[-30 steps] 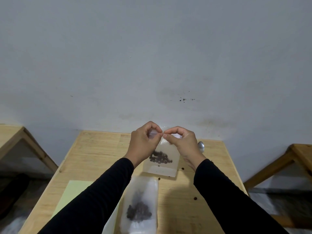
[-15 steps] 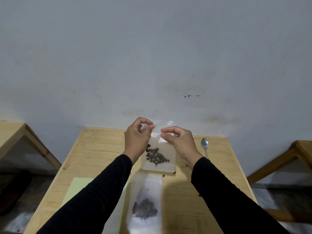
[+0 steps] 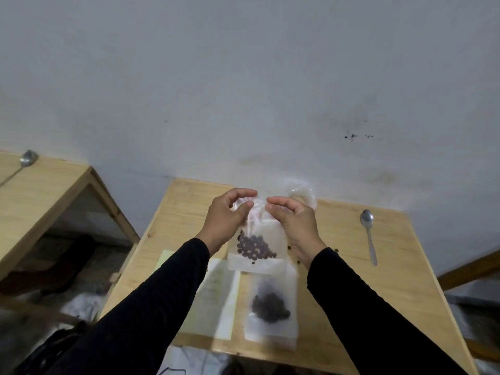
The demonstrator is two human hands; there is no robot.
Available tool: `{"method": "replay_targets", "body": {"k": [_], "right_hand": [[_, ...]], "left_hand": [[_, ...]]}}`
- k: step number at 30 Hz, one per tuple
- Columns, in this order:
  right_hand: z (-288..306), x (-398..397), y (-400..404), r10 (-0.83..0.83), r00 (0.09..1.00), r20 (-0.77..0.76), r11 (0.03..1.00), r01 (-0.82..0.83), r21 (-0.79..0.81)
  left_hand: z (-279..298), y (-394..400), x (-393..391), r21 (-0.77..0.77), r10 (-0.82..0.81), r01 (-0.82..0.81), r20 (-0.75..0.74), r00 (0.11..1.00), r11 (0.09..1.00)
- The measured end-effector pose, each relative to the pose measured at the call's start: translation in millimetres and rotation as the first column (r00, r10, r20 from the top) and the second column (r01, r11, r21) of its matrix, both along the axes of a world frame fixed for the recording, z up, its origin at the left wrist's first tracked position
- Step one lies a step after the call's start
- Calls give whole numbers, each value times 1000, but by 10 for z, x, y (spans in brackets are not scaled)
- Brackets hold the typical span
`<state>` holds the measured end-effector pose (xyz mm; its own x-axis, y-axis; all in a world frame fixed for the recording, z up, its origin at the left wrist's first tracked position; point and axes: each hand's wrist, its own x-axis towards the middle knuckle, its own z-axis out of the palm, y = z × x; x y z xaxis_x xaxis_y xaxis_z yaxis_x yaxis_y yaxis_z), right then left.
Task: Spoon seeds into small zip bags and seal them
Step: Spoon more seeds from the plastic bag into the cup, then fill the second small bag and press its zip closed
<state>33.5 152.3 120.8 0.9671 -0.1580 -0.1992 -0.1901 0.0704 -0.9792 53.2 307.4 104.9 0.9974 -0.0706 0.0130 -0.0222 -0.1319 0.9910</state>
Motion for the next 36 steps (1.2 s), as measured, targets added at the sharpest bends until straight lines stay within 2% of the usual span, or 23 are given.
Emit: {"method": "replay_targets", "body": {"k": [5, 11, 15, 18, 23, 25, 27, 29, 32, 36], "right_hand": [[-121, 7, 397, 56, 998, -33, 996, -53, 74], [-219, 53, 789, 199, 978, -70, 977, -192, 95], [-373, -29, 1002, 223, 973, -62, 971, -216, 106], [-535, -56, 1103, 183, 977, -105, 981, -174, 91], [-946, -257, 1288, 169, 958, -230, 949, -221, -223], [-1095, -363, 1380, 181, 942, -282, 872, -286, -397], [-1199, -461, 1468, 218, 911, -350, 749, -386, -539], [-1269, -551, 1545, 210, 897, -390, 673, -422, -608], [-1327, -653, 1634, 151, 912, -381, 605, -390, -694], [-1341, -735, 1667, 100, 929, -356, 553, -349, -756]], "left_hand": [[-67, 380, -172, 31, 32, -31, -27, 999, 999], [-112, 743, -378, 41, 197, -195, -61, 978, 980], [-238, 1045, -457, 59, 258, -254, -95, 961, 965], [-343, 1305, -473, 66, 297, -291, -115, 948, 954], [-506, 1797, -319, 116, 267, -249, -173, 948, 961], [-538, 1960, -232, 118, 232, -213, -185, 955, 970], [-558, 2085, -162, 126, 187, -166, -178, 966, 978], [-581, 2175, -103, 143, 144, -119, -175, 974, 982], [-647, 2241, -48, 158, 96, -67, -185, 978, 985], [-728, 2239, -33, 145, 53, -21, -214, 975, 989]]}}
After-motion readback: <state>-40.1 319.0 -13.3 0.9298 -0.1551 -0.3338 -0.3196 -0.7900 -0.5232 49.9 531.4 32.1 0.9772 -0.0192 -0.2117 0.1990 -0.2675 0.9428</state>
